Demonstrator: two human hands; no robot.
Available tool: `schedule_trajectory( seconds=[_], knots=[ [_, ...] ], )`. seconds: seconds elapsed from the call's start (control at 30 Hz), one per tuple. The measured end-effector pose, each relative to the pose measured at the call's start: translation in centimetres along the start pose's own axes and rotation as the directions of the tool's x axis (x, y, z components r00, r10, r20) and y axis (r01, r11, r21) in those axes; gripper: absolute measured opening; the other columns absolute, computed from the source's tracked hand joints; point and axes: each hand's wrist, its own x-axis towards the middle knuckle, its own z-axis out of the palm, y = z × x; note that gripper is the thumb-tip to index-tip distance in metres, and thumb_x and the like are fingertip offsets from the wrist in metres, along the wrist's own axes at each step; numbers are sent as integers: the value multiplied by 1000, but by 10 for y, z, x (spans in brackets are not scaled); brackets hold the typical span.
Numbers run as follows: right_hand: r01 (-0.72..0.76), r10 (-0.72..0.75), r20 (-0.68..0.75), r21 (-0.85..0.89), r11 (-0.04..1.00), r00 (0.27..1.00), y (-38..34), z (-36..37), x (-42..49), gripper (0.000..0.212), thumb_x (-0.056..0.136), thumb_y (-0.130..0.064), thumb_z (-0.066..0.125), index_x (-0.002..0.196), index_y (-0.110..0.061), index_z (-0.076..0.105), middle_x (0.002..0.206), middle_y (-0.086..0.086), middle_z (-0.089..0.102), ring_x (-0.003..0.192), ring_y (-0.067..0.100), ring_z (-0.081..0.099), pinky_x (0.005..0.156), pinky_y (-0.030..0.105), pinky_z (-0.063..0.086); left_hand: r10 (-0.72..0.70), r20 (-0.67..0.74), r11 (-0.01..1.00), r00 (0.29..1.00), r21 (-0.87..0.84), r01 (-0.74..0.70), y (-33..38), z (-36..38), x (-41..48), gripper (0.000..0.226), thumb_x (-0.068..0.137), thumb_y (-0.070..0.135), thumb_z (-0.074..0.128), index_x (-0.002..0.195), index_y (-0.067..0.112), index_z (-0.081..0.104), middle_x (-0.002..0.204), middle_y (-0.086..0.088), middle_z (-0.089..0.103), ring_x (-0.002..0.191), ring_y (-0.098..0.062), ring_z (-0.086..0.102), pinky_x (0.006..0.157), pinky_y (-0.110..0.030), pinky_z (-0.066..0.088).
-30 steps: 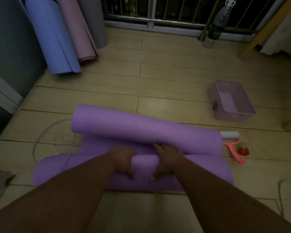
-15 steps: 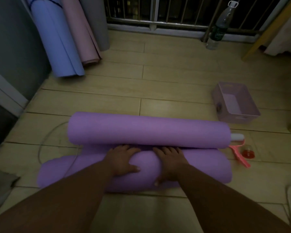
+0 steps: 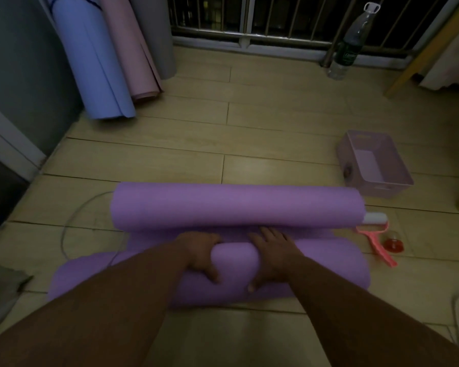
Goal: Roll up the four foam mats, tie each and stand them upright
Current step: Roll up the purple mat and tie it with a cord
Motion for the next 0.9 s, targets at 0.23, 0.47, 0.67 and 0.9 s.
schedule_trajectory(
  seconds=[0.23,0.47,0.67,0.9],
  knots=[
    [-22,23,-52,19,1000,998,-5,-2,0,117,40,-78,78,140,-31,40,138,3,53,124,26,49,106,36,34,9,-139,996,990,88,3,0,9,-10,99,63,71,72,146,39,30,149,6,37,135,-19,37,109,-37,29],
    [-50,58,-73,112,992,996,-3,-3,0,132,41,-76,80,151,-31,22,144,7,50,131,26,46,109,35,33,15,-113,983,994,185,6,-8,25,-19,136,44,90,54,155,29,6,158,0,24,141,-22,29,115,-39,24],
    [59,-50,-182,41,997,982,-1,3,-7,115,57,-74,75,151,-28,28,153,-2,36,138,20,33,115,32,16,-46,-138,988,989,141,66,-1,12,-9,112,57,64,80,149,34,24,150,2,40,134,-22,42,108,-38,33],
    [5,-10,-79,-62,998,997,-10,5,2,126,53,-64,82,154,-27,17,148,4,36,133,26,35,112,39,24,-43,-119,995,992,84,54,-4,4,-2,113,52,66,81,148,37,28,150,5,39,134,-19,41,110,-37,34]
  ],
)
